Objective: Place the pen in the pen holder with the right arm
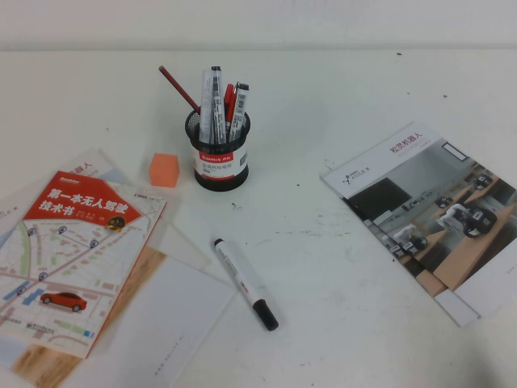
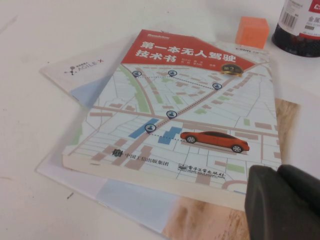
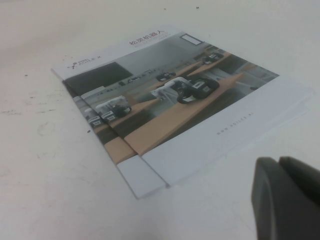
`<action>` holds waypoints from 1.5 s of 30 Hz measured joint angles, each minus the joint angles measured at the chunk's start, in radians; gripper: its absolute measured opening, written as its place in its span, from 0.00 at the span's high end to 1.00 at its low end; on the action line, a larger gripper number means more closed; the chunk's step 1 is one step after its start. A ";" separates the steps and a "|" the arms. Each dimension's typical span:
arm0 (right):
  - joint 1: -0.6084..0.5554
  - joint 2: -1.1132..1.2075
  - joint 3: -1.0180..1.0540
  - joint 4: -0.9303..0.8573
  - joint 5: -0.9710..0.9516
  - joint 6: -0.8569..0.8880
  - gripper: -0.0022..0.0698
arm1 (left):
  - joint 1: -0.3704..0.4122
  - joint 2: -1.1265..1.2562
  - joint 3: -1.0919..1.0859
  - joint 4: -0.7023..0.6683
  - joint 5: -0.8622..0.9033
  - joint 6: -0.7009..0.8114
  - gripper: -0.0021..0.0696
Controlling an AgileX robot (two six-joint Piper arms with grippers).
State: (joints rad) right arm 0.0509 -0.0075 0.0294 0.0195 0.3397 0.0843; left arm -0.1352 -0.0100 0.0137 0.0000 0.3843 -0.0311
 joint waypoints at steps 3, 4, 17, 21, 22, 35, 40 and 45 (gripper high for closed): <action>0.000 0.000 0.000 0.016 0.000 0.000 1.00 | 0.000 0.000 0.000 0.000 0.000 0.000 0.97; 0.000 0.000 0.000 0.037 -0.002 0.000 1.00 | 0.000 0.000 0.000 0.000 0.000 0.000 0.97; 0.000 0.000 0.002 0.999 -0.246 0.000 1.00 | 0.000 0.000 0.000 0.000 0.000 0.000 0.97; 0.000 0.000 0.002 1.066 -0.261 0.000 1.00 | 0.000 0.000 0.000 0.000 0.000 0.000 0.97; 0.000 0.000 0.002 1.073 -0.265 0.000 1.00 | 0.000 0.000 0.000 0.000 0.000 0.000 0.97; 0.000 0.060 -0.187 1.097 -0.214 -0.390 1.00 | 0.000 0.000 0.000 0.000 0.000 0.000 0.97; 0.000 0.356 -0.447 0.926 0.020 -0.593 1.00 | 0.000 0.000 0.000 0.000 0.000 0.000 0.97; 0.000 0.746 -0.672 0.719 0.292 -0.618 1.00 | 0.000 0.000 0.000 0.000 0.000 0.000 0.97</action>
State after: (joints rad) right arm 0.0509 0.7382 -0.6429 0.7380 0.6317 -0.5334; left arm -0.1352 -0.0100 0.0137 0.0000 0.3843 -0.0311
